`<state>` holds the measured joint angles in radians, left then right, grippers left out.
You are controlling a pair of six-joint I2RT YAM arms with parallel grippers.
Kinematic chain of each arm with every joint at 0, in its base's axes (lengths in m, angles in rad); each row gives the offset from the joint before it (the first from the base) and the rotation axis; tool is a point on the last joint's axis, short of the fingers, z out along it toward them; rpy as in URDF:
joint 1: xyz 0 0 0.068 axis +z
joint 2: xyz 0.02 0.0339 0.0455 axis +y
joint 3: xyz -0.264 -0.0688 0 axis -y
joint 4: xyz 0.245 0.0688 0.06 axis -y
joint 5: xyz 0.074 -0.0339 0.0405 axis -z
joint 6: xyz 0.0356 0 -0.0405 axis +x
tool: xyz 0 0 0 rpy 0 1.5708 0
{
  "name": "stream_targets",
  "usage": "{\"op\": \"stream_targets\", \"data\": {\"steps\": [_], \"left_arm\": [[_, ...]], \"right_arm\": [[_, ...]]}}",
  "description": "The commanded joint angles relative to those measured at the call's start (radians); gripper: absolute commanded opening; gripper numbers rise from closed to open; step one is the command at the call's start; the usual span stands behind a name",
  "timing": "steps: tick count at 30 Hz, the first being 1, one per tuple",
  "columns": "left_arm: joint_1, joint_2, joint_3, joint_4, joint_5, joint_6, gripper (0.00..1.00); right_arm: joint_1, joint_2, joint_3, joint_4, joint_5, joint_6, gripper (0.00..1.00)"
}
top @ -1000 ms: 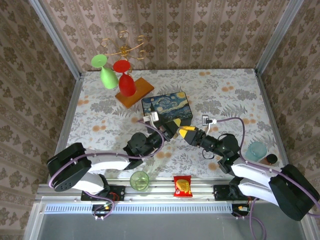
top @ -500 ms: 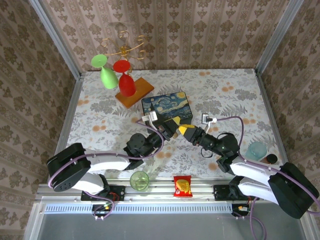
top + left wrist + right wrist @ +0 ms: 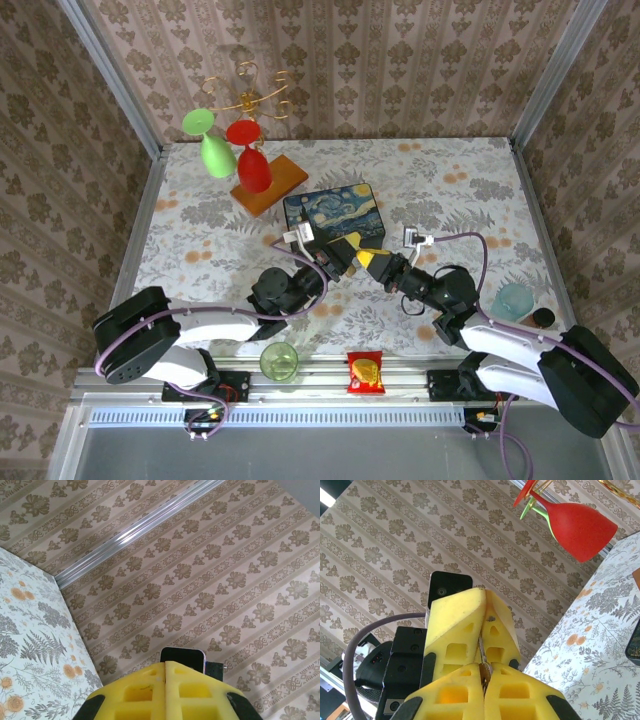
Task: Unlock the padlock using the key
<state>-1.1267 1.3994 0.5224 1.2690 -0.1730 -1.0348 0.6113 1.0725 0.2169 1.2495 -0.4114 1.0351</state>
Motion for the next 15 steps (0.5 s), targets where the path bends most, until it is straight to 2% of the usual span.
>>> {"op": "stream_targets", "data": {"steps": [1,3,4,5,7,10,12,15], "left_arm": [[0.000,-0.020,-0.014,0.014,-0.039,0.017,0.48],[0.009,-0.044,-0.041,-0.023,-0.068,0.035,0.66],[0.015,-0.067,-0.049,-0.072,-0.081,0.037,0.93],[0.023,-0.099,-0.051,-0.160,-0.089,0.042,1.00],[0.043,-0.178,-0.019,-0.435,-0.089,0.076,1.00],[0.057,-0.244,0.078,-0.850,-0.091,0.214,1.00],[0.095,-0.237,0.091,-0.952,-0.023,0.245,1.00],[0.157,-0.199,0.064,-0.965,0.079,0.234,1.00]], "right_arm": [[-0.010,-0.033,0.003,0.012,0.006,-0.031,0.00],[-0.034,-0.058,0.011,-0.117,-0.016,-0.039,0.00],[-0.039,-0.074,0.015,-0.194,-0.028,-0.052,0.00],[-0.049,-0.095,0.022,-0.290,-0.043,-0.076,0.00],[-0.067,-0.135,0.034,-0.475,-0.067,-0.124,0.00],[-0.107,-0.176,0.059,-0.727,-0.124,-0.186,0.00],[-0.134,-0.183,0.076,-0.885,-0.134,-0.230,0.00],[-0.152,-0.182,0.100,-1.069,-0.098,-0.278,0.00]]}}
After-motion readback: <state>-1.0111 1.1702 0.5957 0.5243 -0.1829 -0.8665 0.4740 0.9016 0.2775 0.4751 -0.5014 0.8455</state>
